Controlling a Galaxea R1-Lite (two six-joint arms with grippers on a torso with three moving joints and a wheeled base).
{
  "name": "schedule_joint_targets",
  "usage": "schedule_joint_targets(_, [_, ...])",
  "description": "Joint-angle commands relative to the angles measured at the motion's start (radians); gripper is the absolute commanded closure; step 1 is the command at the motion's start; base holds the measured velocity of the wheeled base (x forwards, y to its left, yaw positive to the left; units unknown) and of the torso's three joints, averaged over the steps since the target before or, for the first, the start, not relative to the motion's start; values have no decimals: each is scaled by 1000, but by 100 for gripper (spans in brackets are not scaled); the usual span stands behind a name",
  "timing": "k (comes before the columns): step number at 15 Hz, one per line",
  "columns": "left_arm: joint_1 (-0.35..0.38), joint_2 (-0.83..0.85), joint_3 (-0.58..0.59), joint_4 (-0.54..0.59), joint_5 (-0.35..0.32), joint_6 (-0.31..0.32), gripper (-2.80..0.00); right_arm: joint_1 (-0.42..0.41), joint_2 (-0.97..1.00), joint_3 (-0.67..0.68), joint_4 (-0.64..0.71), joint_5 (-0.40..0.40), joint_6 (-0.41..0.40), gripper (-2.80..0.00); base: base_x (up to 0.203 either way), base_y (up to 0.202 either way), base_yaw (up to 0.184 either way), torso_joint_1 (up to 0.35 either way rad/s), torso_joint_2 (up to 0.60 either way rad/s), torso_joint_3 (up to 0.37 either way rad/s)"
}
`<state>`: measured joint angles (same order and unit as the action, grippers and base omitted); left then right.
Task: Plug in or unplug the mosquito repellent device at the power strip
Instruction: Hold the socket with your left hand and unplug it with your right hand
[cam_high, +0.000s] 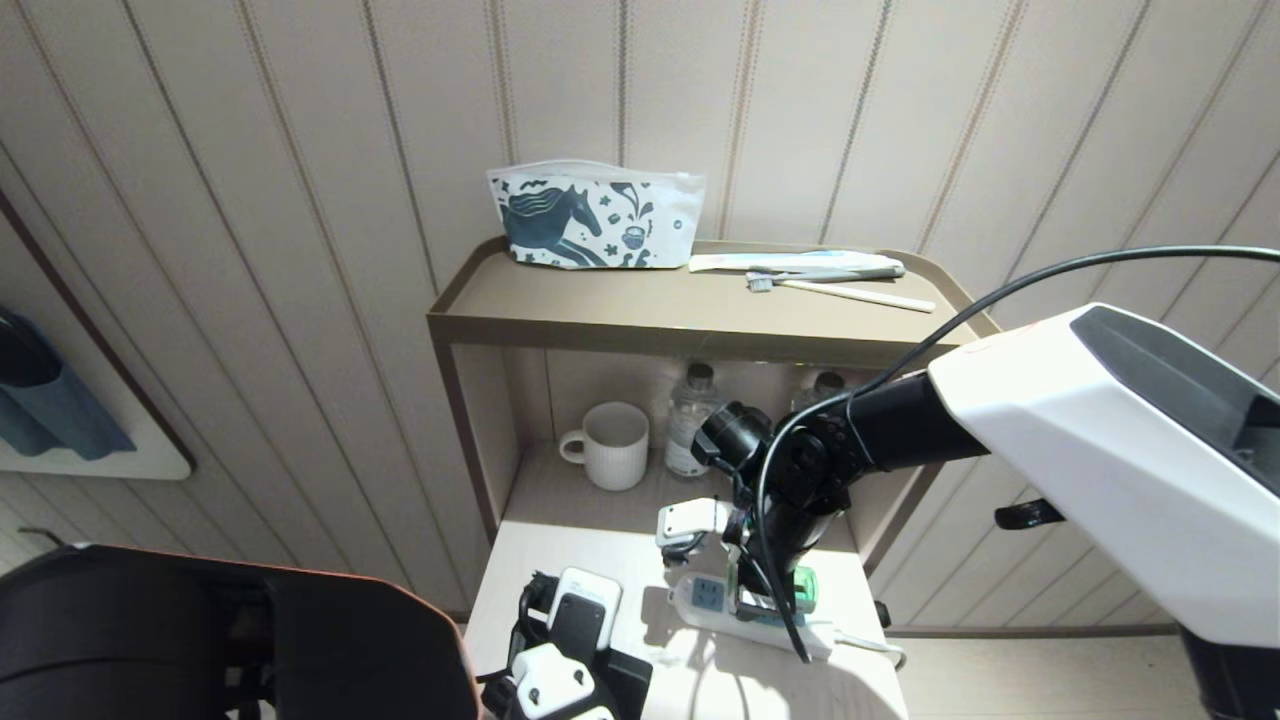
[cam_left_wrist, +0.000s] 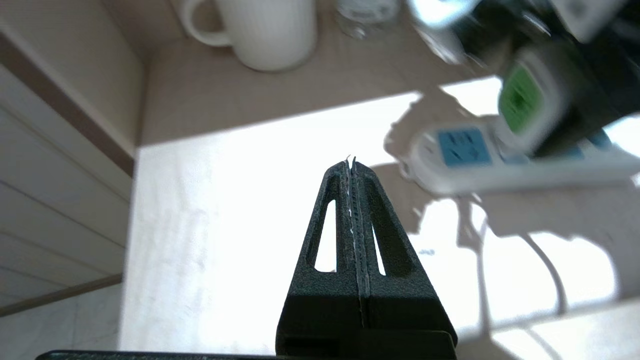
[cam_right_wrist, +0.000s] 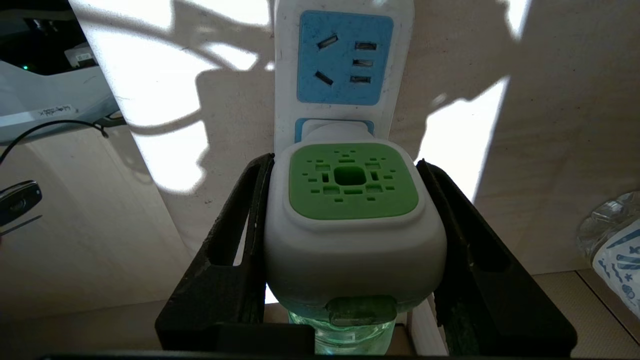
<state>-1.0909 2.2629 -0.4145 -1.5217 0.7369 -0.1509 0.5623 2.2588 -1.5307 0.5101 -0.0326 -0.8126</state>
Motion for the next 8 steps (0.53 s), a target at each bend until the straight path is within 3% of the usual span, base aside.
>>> schedule_joint_targets(1, [-78, 52, 1, -43, 19, -7, 0, 1, 15, -3, 1, 0, -4, 0, 0, 0, 0, 0, 0, 0])
schedule_joint_targets(4, [-167, 59, -21, -43, 42, 1, 0, 1, 17, -3, 1, 0, 2, 0, 0, 0, 0, 0, 0, 0])
schedule_joint_targets(8, [-216, 155, -69, -43, 42, 33, 0, -1, 27, -5, -5, 0, 4, 0, 0, 0, 0, 0, 0, 0])
